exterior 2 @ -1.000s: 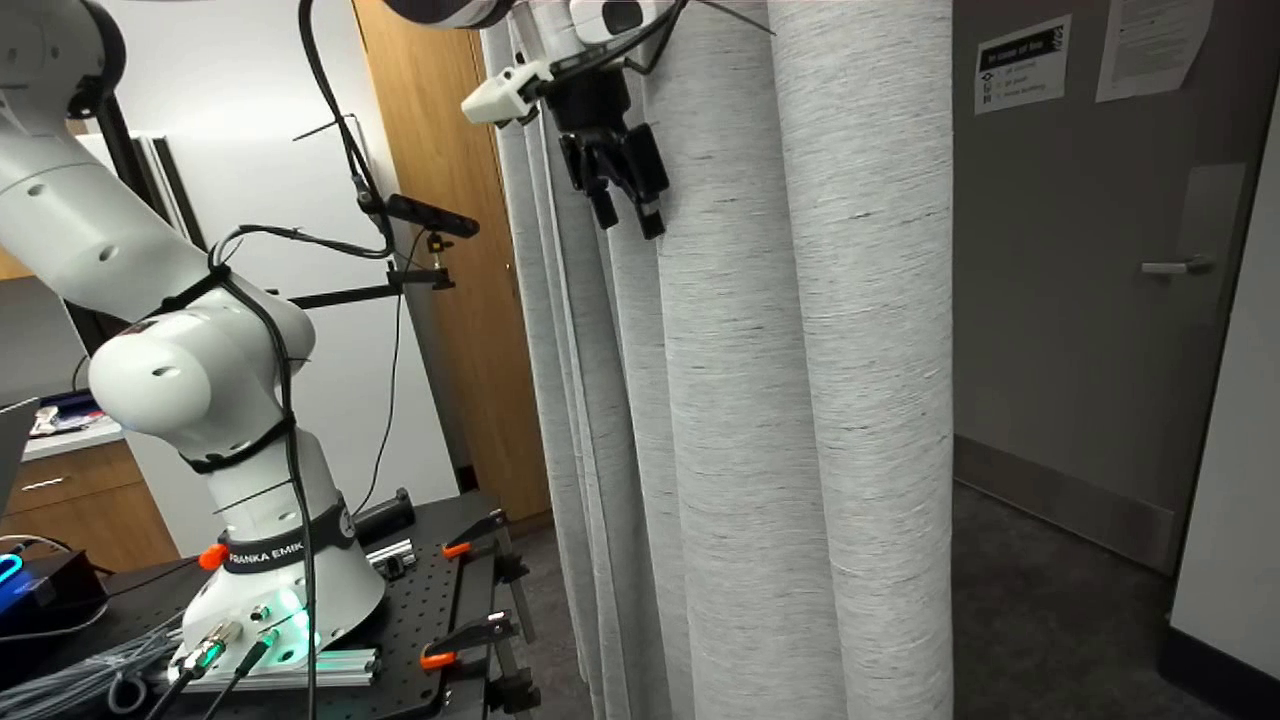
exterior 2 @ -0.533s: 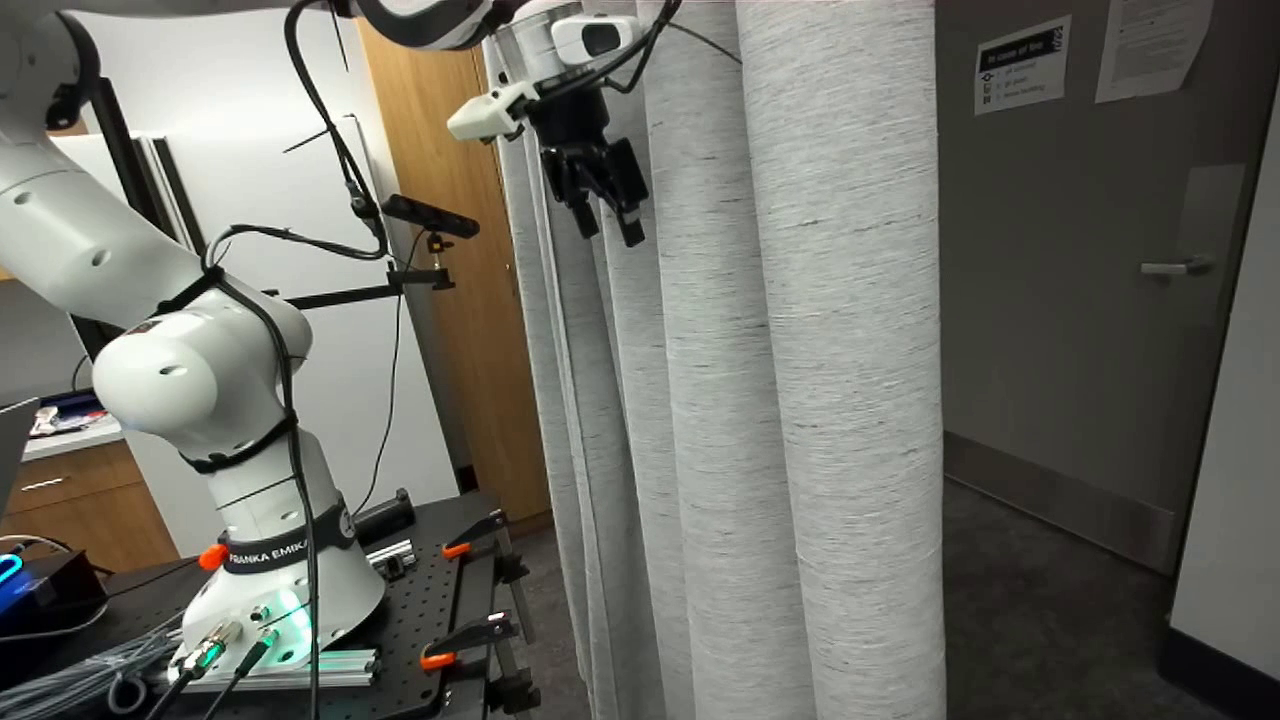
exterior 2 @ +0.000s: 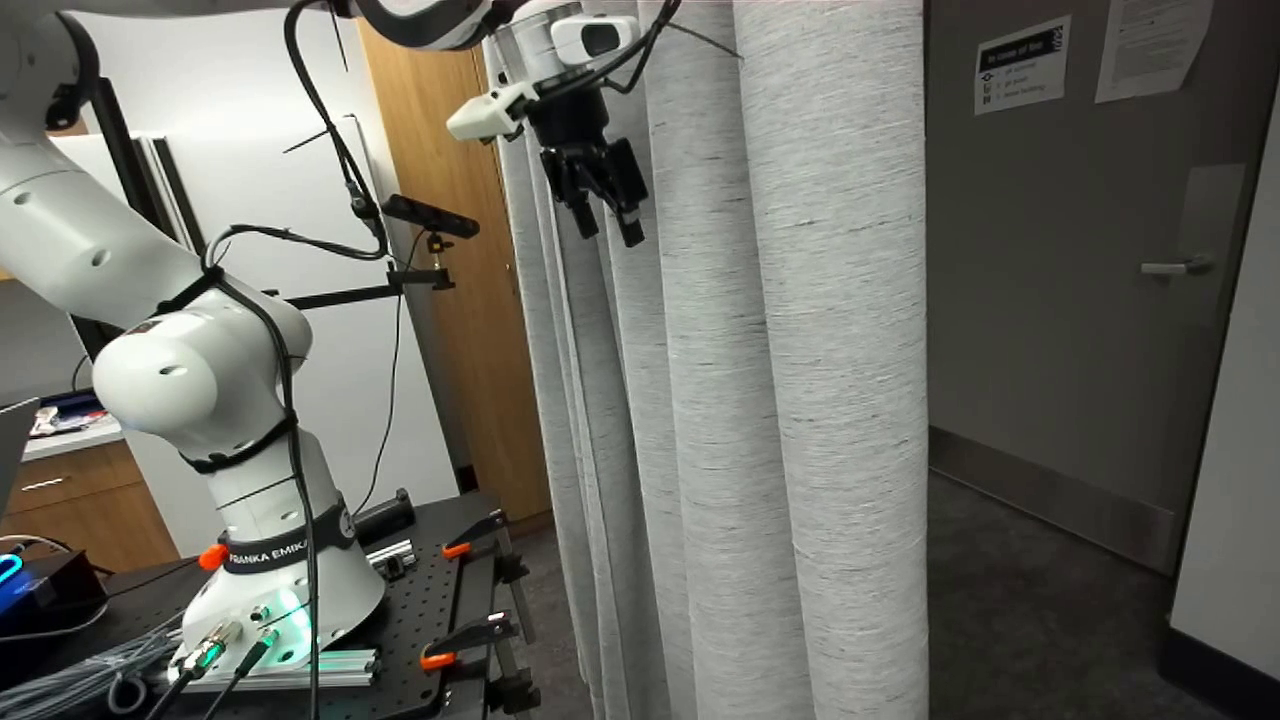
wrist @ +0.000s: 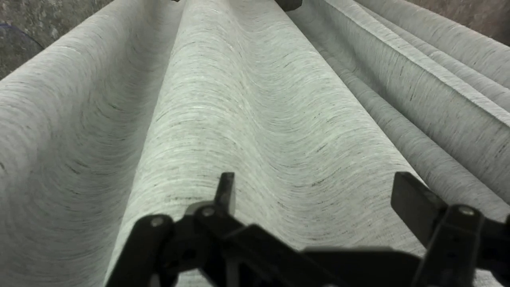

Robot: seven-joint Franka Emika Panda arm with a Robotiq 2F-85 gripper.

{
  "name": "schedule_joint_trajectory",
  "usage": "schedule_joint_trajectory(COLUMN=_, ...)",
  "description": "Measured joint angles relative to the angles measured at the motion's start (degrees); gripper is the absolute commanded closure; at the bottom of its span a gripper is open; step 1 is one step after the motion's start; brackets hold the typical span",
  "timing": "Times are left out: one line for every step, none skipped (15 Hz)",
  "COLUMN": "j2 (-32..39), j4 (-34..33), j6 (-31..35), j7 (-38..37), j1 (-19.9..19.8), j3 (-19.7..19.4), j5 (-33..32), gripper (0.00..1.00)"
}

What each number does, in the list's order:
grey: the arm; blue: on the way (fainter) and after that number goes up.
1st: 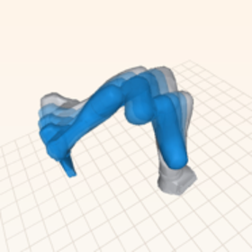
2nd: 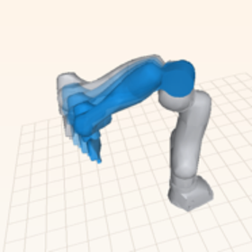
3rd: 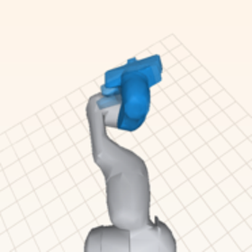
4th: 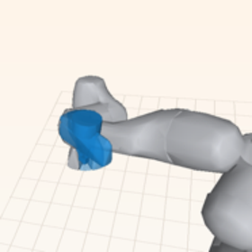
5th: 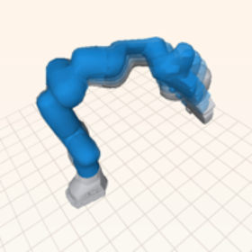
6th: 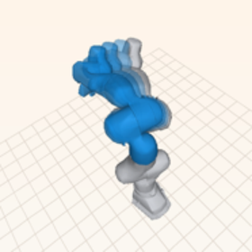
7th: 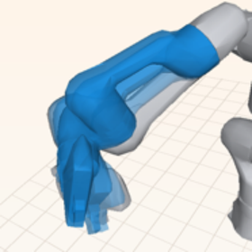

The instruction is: Close the curtains

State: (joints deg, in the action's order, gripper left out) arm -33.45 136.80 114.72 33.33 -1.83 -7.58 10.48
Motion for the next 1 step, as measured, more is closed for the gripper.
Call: schedule_joint_trajectory(j2=0.0, j4=0.0, j6=0.0, j7=0.0, j1=0.0, j3=0.0, j5=0.0, gripper=0.00)
